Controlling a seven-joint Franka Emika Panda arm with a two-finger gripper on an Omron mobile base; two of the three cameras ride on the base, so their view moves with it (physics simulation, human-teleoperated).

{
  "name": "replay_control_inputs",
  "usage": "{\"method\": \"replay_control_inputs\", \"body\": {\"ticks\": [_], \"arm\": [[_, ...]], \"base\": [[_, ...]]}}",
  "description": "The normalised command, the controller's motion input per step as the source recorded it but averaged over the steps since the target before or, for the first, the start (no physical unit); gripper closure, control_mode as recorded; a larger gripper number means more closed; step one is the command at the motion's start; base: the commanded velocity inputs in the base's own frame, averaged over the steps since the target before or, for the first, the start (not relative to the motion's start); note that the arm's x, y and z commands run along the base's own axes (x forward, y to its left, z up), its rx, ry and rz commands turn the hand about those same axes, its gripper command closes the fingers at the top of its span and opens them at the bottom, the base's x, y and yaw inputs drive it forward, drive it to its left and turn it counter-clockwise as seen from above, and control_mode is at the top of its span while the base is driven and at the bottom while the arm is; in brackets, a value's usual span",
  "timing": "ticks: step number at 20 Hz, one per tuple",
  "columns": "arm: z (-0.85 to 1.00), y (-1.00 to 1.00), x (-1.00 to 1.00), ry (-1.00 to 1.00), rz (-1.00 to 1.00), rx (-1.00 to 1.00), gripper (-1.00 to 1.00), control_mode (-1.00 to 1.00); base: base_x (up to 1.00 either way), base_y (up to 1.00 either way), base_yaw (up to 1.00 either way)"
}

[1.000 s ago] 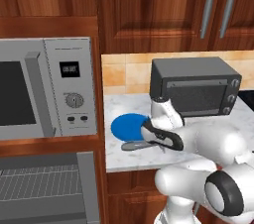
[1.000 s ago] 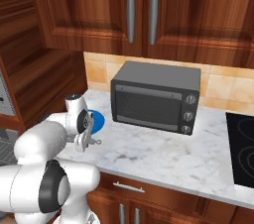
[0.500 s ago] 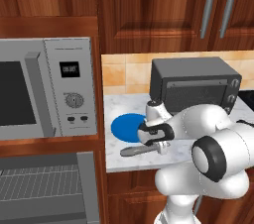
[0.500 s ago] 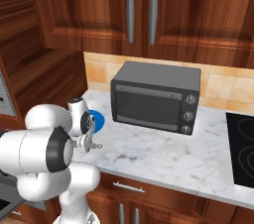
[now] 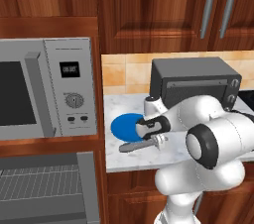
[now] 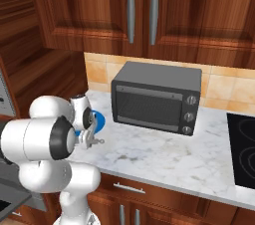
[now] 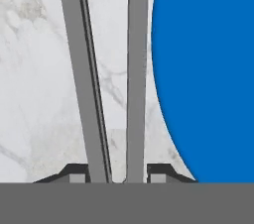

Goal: Pick up the tongs from the counter and place them near the plate next to the oven.

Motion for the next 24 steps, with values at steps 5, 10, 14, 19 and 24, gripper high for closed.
{"method": "replay_control_inputs", "body": {"ticks": [5, 10, 14, 19, 24], "arm": [[0.12, -0.33, -0.57, -0.22, -0.07, 0.15, -1.0, -1.0], [0.73, -0.2, -0.46, -0.31, -0.05, 0.21, -1.0, -1.0], [1.0, -0.16, -0.9, -0.2, 0.0, 0.12, -1.0, -1.0], [0.83, -0.01, -1.0, -0.2, 0.0, 0.0, -1.0, -1.0], [0.41, 0.17, -0.92, -0.26, 0.0, -0.1, -1.0, -1.0]], "base": [[0.0, 0.0, 0.0], [0.0, 0.0, 0.0], [0.0, 0.0, 0.0], [0.0, 0.0, 0.0], [0.0, 0.0, 0.0]]}}
